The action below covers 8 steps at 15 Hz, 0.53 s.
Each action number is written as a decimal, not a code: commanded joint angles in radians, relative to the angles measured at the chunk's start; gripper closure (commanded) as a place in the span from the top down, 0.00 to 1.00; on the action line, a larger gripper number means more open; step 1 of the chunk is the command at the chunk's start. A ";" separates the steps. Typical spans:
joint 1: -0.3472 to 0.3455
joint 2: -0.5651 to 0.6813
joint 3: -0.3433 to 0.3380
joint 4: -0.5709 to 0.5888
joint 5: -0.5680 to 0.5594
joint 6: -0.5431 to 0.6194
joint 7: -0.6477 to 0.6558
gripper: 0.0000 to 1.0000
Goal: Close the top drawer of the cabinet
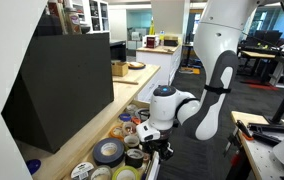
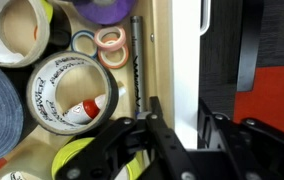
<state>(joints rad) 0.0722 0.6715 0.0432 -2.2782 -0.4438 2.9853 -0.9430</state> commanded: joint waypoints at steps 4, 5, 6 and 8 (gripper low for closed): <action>-0.012 0.048 0.009 0.095 -0.006 -0.044 -0.002 0.14; -0.009 0.060 0.008 0.120 -0.005 -0.061 -0.002 0.14; -0.001 0.070 0.000 0.145 -0.006 -0.077 0.003 0.14; 0.007 0.094 -0.005 0.199 -0.007 -0.113 0.006 0.14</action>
<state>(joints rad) 0.0752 0.6996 0.0474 -2.1974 -0.4438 2.9236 -0.9441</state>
